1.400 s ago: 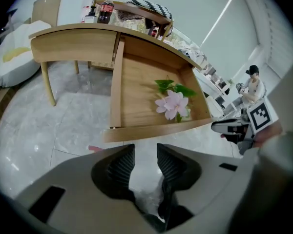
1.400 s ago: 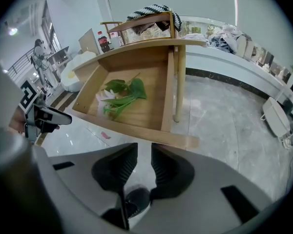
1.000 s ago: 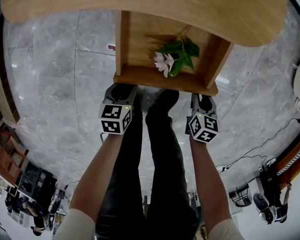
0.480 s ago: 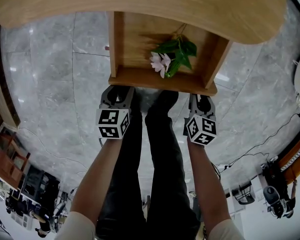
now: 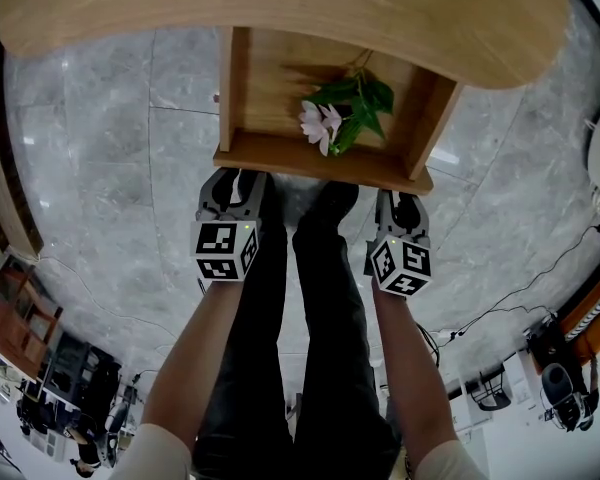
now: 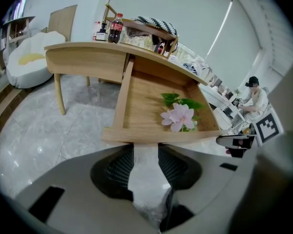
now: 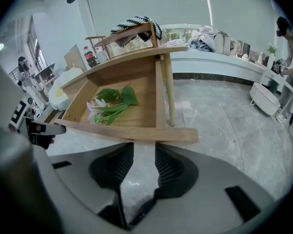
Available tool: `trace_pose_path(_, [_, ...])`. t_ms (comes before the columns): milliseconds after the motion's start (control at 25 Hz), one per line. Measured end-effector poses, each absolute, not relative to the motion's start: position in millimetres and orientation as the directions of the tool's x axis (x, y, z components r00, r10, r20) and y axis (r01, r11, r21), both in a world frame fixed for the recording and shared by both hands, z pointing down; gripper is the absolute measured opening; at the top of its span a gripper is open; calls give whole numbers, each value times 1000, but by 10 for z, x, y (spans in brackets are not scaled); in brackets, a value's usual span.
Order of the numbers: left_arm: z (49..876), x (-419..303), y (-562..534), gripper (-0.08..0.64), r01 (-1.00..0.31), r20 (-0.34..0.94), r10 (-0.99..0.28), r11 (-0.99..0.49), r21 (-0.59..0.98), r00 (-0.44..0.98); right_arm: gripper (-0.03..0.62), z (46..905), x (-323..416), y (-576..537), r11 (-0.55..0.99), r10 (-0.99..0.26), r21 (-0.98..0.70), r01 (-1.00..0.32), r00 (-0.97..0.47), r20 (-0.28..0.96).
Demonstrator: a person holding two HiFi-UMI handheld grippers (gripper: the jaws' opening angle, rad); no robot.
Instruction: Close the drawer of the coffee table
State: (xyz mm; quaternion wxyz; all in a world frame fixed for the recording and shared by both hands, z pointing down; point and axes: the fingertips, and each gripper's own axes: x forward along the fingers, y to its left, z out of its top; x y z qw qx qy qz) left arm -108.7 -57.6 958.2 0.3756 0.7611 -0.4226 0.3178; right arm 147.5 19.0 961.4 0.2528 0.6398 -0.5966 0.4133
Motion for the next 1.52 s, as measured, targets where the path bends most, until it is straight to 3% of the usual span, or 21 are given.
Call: trace_pose_path(1520, [9015,-980,-1462,166,-850,682,-539,-462,251,495,147,9016,1551,-612,-118,-710,-154,-981,-25,704])
